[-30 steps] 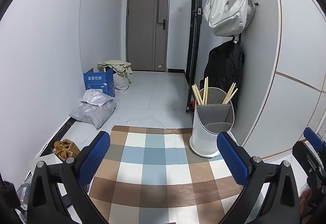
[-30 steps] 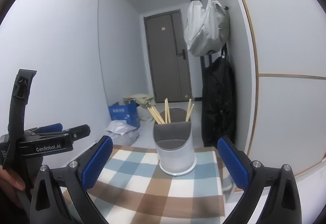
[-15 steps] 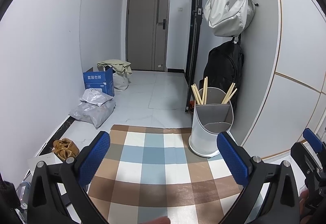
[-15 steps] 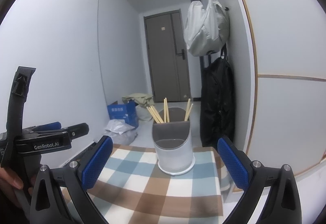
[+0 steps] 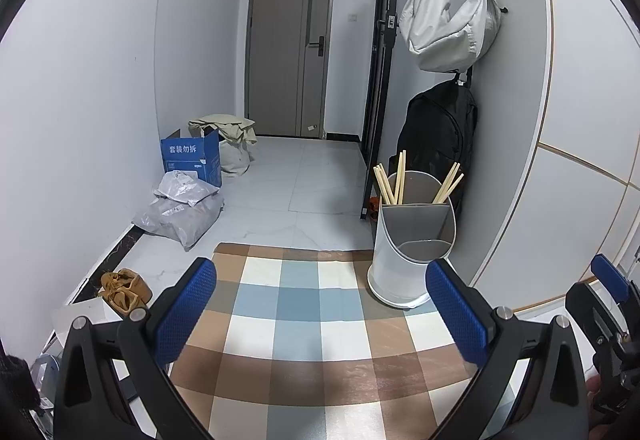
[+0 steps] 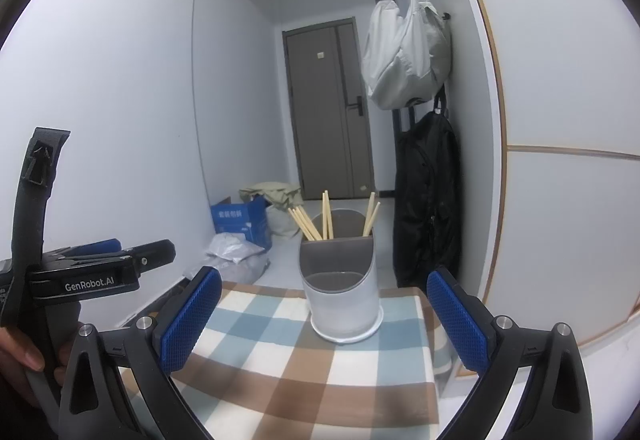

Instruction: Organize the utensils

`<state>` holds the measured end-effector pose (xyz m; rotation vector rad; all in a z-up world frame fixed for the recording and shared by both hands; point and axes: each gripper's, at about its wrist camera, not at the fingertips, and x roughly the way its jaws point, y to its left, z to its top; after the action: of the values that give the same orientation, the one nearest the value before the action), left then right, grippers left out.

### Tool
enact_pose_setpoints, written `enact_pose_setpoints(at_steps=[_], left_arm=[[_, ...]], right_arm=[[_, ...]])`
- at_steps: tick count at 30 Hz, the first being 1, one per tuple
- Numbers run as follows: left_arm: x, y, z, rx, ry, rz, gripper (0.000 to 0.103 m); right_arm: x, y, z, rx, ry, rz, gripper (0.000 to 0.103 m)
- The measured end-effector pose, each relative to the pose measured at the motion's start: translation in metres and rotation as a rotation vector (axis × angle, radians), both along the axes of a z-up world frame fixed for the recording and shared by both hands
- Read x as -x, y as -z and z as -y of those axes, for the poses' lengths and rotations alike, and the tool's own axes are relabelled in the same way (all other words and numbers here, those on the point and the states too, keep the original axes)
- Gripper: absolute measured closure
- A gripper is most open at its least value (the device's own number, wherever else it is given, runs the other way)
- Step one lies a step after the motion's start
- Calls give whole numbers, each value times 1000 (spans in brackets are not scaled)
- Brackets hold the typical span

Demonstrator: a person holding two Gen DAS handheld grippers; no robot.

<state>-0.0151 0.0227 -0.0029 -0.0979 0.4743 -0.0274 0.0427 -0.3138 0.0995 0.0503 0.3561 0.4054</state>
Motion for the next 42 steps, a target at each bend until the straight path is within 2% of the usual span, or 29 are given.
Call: enact_pose_setpoints(at_steps=[42], left_arm=[[2,-1,4,-7,2,2,1]], right_arm=[[-2,6,-2,16,0,-8,0]])
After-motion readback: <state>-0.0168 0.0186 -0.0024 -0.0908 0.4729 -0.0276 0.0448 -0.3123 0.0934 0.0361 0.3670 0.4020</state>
